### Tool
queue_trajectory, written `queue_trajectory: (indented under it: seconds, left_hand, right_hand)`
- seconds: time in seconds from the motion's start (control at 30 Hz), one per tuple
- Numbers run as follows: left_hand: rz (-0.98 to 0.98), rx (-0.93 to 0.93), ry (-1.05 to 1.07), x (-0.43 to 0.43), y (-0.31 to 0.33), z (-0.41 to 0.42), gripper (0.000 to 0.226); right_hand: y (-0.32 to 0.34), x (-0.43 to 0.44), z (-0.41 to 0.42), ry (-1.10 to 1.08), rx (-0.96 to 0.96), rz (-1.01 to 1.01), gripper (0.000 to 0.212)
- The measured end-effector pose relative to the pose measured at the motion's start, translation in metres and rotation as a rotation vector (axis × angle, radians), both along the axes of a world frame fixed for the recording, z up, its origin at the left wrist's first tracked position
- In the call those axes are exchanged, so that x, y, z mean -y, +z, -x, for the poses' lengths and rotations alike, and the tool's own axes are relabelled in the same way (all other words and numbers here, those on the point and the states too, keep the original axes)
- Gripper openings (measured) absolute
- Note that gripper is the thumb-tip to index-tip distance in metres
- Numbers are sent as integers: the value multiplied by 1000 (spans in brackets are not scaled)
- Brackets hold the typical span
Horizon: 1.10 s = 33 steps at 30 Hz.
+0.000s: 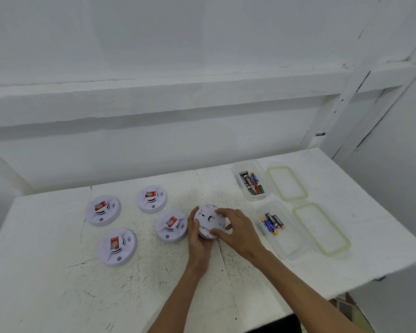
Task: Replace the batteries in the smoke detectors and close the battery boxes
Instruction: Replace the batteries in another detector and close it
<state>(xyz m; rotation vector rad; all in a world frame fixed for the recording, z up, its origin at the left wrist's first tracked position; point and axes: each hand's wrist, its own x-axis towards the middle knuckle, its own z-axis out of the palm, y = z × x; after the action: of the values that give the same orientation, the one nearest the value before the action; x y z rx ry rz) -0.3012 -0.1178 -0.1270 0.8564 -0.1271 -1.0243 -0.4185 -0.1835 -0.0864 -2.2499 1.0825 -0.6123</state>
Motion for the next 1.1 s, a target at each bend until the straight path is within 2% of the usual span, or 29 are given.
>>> queue_trajectory:
  seconds: [0.13,0.27,0.4,0.5,0.67,0.9,1.0,1.1]
  left_hand:
    - [-50,62,-21,0,-2,1,42]
    - [-73,48,-33,0,-1,1,47]
    - [-80,-6,16,0,2,0,61]
    - [-60,3,22,1,3,-1,90]
    - [-96,50,-7,0,0,1,60]
    - [-91,124,-61,-3,1,2,49]
    - [-133,160,-87,-2,2,3,50]
    - [-161,181,-98,0,2,2,51]
  right_hand:
    - [-4,-1,0,-23,-1,33,60]
    - [-2,0,0,-22,-4,32,60]
    - [0,-1,-2,27,-17,4,56]
    - [0,1,-4,45,-25,-10,57]
    - [2,4,-1,50,-59,12,63]
    - [-8,-6,-7,-72,-12,25,63]
    - [-1,2,-9,-91,78,-17,54]
    - [-2,4,-7,-306,208,-232,36]
